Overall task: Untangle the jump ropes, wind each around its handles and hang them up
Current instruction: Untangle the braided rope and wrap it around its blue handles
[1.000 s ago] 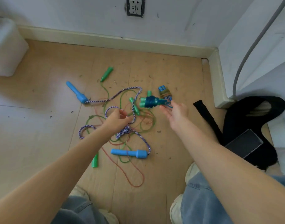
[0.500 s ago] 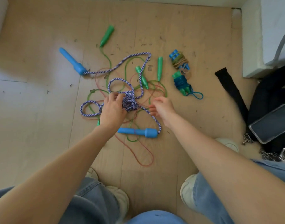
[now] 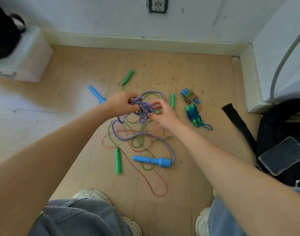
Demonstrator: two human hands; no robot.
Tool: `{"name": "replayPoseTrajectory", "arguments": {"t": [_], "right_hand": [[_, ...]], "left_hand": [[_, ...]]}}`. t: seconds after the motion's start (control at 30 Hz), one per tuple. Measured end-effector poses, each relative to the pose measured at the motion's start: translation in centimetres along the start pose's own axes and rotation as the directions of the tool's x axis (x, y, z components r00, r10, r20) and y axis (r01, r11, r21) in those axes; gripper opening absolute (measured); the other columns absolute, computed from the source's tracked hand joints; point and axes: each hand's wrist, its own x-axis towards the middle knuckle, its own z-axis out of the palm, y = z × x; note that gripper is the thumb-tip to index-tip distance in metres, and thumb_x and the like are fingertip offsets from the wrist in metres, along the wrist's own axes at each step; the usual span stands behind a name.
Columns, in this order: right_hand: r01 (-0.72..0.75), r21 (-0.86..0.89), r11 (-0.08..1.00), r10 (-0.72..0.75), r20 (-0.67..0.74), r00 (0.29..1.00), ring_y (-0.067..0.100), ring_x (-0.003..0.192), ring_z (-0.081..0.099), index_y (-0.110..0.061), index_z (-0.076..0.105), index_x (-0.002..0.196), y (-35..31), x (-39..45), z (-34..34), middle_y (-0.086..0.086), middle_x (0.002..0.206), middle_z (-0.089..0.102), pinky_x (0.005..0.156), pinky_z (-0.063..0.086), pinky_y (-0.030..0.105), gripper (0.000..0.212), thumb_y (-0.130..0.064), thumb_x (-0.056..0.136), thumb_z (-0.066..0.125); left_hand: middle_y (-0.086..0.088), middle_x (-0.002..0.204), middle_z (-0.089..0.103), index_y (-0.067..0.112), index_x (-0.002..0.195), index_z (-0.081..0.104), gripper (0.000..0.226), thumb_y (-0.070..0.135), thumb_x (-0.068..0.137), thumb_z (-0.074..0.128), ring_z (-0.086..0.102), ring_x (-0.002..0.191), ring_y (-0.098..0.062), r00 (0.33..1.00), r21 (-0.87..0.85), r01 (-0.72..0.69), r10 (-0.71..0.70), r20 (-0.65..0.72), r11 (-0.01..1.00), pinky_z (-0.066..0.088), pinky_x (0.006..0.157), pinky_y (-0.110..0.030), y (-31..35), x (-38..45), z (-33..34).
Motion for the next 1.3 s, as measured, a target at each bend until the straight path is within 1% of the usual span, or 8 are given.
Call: {"name": "replayPoseTrajectory", "arguments": {"t": [0.17, 0.3, 0.47, 0.6, 0.73, 0.97, 1.17, 1.3], "right_hand": [[0.092, 0.369, 0.925, -0.133, 0.087, 0.987, 0.005, 0.059, 0.062, -0.021, 0.05, 0.108, -9.9, -4.9, -3.2, 0.002, 0.085, 0.065, 0.055, 0.044, 0.017, 0.034, -0.004, 0.082, 0.064], [0.102, 0.495, 0.863, -0.146, 0.052, 0.988, 0.012, 0.068, 0.056, -0.016, 0.051, 0.089, -16.0, -9.1, -5.6, 0.0, 0.079, 0.062, 0.069, 0.043, 0.028, 0.01, -0.019, 0.086, 0.06], [0.14, 0.094, 0.986, -0.15, 0.106, 0.983, 0.01, 0.06, 0.058, -0.015, 0.051, 0.086, -18.6, -14.2, -7.9, 0.002, 0.072, 0.065, 0.057, 0.048, 0.023, 0.017, -0.014, 0.082, 0.068], [0.188, -0.173, 0.967, -0.204, -0.08, 0.976, 0.019, 0.064, 0.062, -0.015, 0.055, 0.091, -17.8, -16.4, -8.8, 0.015, 0.084, 0.07, 0.056, 0.053, 0.029, 0.02, -0.006, 0.078, 0.067], [0.228, -0.286, 0.931, -0.293, -0.213, 0.932, 0.021, 0.065, 0.06, -0.019, 0.052, 0.088, -15.7, -16.7, -8.3, 0.014, 0.078, 0.07, 0.062, 0.05, 0.033, 0.022, -0.006, 0.075, 0.064], [0.047, 0.408, 0.912, 0.062, -0.25, 0.966, 0.018, 0.065, 0.057, -0.015, 0.043, 0.09, -15.3, -14.7, -9.0, 0.012, 0.084, 0.057, 0.058, 0.046, 0.029, 0.028, -0.001, 0.077, 0.064], [-0.06, 0.652, 0.756, -0.022, 0.118, 0.993, 0.013, 0.052, 0.043, -0.006, 0.047, 0.065, -16.9, -15.9, -9.5, 0.004, 0.059, 0.049, 0.054, 0.038, 0.025, 0.02, -0.005, 0.085, 0.045], [-0.055, 0.826, 0.56, -0.089, 0.126, 0.988, 0.012, 0.044, 0.035, -0.015, 0.04, 0.051, -17.8, -16.6, -10.8, -0.003, 0.046, 0.031, 0.052, 0.037, 0.024, 0.036, -0.007, 0.086, 0.042]], "left_hand": [[0.0, 0.067, 0.054, 0.011, 0.086, 0.056, 0.007, 0.015, 0.08, 0.057, 0.048, 0.066, -0.019, 0.963, -0.096, -0.135, 0.108, -0.246, 0.986, 0.038, 0.061, -0.029, 5.2, -5.5, -8.5], [-0.002, 0.078, 0.061, 0.019, 0.095, 0.047, 0.02, 0.012, 0.08, 0.059, 0.054, 0.065, -0.015, 0.88, -0.181, -0.277, 0.173, -0.443, 0.944, 0.042, 0.061, -0.022, 8.7, -10.4, -11.8], [0.0, 0.081, 0.054, 0.016, 0.078, 0.053, 0.015, 0.022, 0.078, 0.067, 0.052, 0.073, -0.018, 0.786, 0.099, -0.187, 0.21, -0.581, 0.977, 0.038, 0.067, -0.026, 10.3, -14.2, -11.1], [0.004, 0.075, 0.065, 0.017, 0.068, 0.054, 0.019, 0.022, 0.077, 0.071, 0.062, 0.07, -0.01, 0.924, -0.099, -0.209, 0.163, -0.345, 0.973, 0.048, 0.062, -0.014, 10.9, -15.7, -9.1], [-0.001, 0.074, 0.068, 0.014, 0.069, 0.055, 0.016, 0.009, 0.077, 0.068, 0.065, 0.07, -0.01, 0.945, -0.364, -0.319, 0.266, -0.189, 0.875, 0.046, 0.061, -0.012, 12.1, -16.4, -7.4], [-0.007, 0.074, 0.062, 0.02, 0.063, 0.055, 0.015, 0.024, 0.069, 0.069, 0.049, 0.072, -0.014, 0.944, -0.502, -0.304, 0.328, -0.043, 0.809, 0.033, 0.068, -0.031, 12.3, -16.5, -8.9], [0.005, 0.061, 0.068, 0.017, 0.072, 0.068, 0.028, 0.043, 0.08, 0.064, 0.058, 0.064, -0.005, 0.973, -0.413, -0.156, 0.211, 0.091, 0.897, 0.042, 0.069, -0.016, 11.5, -15.5, -8.4], [0.003, 0.058, 0.063, 0.015, 0.063, 0.063, 0.026, 0.037, 0.077, 0.061, 0.065, 0.068, -0.007, 0.978, -0.804, -0.181, 0.19, -0.087, 0.566, 0.051, 0.076, -0.017, 10.6, -15.2, -10.4]]}}
